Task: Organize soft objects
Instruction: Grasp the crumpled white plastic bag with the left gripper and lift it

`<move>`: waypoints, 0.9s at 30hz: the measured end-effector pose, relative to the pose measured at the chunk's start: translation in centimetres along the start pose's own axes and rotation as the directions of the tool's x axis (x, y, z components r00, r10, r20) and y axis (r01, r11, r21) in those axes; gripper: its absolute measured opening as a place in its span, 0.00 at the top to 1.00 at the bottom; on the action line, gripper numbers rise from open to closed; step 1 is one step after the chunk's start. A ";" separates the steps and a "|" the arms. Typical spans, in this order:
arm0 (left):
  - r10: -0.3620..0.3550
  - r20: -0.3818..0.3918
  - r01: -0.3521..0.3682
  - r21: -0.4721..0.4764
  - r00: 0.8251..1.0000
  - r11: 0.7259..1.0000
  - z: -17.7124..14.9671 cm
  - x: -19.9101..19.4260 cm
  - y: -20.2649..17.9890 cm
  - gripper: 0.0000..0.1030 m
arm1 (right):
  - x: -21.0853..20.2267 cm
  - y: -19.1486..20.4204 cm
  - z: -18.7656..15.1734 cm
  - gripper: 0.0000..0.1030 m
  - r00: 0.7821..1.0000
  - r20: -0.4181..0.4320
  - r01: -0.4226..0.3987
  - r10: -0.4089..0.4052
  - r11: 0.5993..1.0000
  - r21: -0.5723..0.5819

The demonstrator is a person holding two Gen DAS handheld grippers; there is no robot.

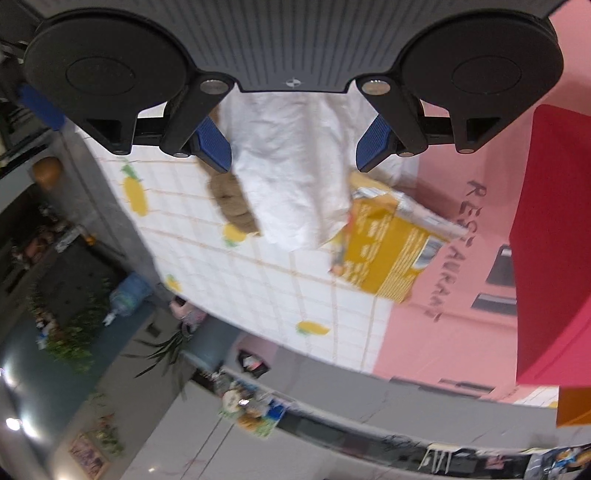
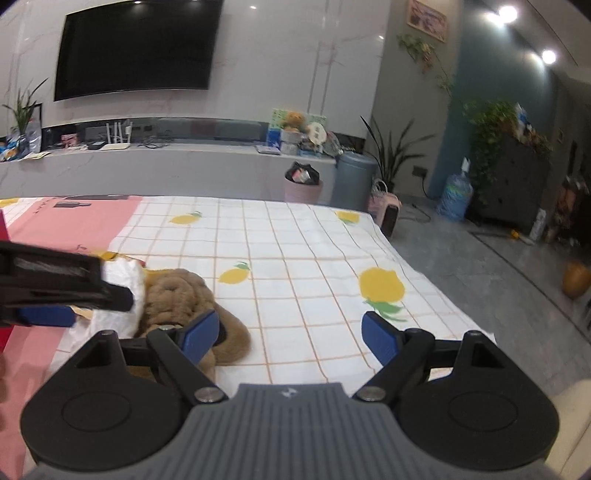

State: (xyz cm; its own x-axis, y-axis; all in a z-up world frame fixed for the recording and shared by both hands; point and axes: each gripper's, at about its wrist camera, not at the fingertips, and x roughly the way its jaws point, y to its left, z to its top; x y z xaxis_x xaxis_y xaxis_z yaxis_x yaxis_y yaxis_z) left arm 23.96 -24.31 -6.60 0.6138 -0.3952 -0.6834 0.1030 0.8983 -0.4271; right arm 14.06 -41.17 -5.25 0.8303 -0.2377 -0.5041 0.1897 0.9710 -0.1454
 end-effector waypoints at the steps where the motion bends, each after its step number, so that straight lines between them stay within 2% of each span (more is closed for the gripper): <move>1: 0.001 -0.020 -0.002 -0.003 1.000 1.000 -0.1 0.5 0.2 0.12 | -0.1 0.0 0.1 0.19 1.000 -0.006 -0.012 0.012 1.000 0.002; 3: -0.009 -0.068 0.006 -0.033 0.998 0.999 -0.5 1.5 0.7 0.08 | -0.2 -0.1 0.0 0.19 1.000 -0.020 -0.020 0.020 1.000 0.021; 4: -0.023 -0.066 0.020 -0.055 0.998 0.998 -0.7 1.7 1.0 0.07 | -0.2 -0.2 0.0 0.19 0.999 -0.028 -0.018 0.019 0.999 0.034; 7: -0.043 -0.051 0.042 -0.030 0.998 0.999 -0.8 1.4 1.3 0.06 | -0.1 -0.4 -0.1 0.19 0.999 -0.045 -0.001 0.003 0.999 0.040; 8: -0.051 -0.052 0.049 -0.034 0.997 0.998 -0.9 1.3 1.6 0.10 | 0.0 -0.4 -0.2 0.19 0.999 -0.051 0.006 -0.004 0.999 0.036; 11: -0.055 -0.044 0.054 -0.006 0.998 0.998 -1.1 0.8 2.1 0.27 | 0.1 -0.5 -0.4 0.21 0.998 -0.068 0.015 -0.012 0.999 0.040; 13: -0.038 -0.037 0.041 0.068 0.999 0.997 -1.5 0.3 2.2 0.45 | 0.3 -0.5 -0.5 0.21 0.997 -0.081 0.010 -0.007 0.999 0.039; 14: -0.017 -0.034 0.021 0.111 0.999 0.994 -1.8 0.1 2.1 0.58 | 0.3 -0.4 -0.5 0.22 0.996 -0.084 0.009 -0.006 0.999 0.035; 15: -0.014 -0.031 0.019 0.144 0.999 0.989 -2.1 -0.2 2.2 0.62 | 0.3 -0.3 -0.6 0.22 0.996 -0.085 0.010 -0.007 1.000 0.029; 20: -0.055 -0.034 0.061 0.195 0.998 0.979 -3.6 -2.3 3.5 0.67 | 0.1 0.1 -0.6 0.22 0.996 -0.091 0.002 -0.002 1.000 0.000; 27: 0.003 -0.040 0.010 0.329 0.999 0.944 -6.6 -5.7 3.5 0.68 | -0.3 0.3 -0.8 0.22 0.996 -0.078 -0.042 0.041 0.999 -0.004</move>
State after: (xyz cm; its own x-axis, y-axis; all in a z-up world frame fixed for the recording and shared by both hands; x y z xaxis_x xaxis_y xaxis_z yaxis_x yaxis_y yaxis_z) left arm 15.63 -20.17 -8.12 0.5826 -0.4001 -0.7074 0.3615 0.9072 -0.2153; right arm 13.47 -40.87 -5.84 0.7940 -0.1986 -0.5746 0.1529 0.9800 -0.1275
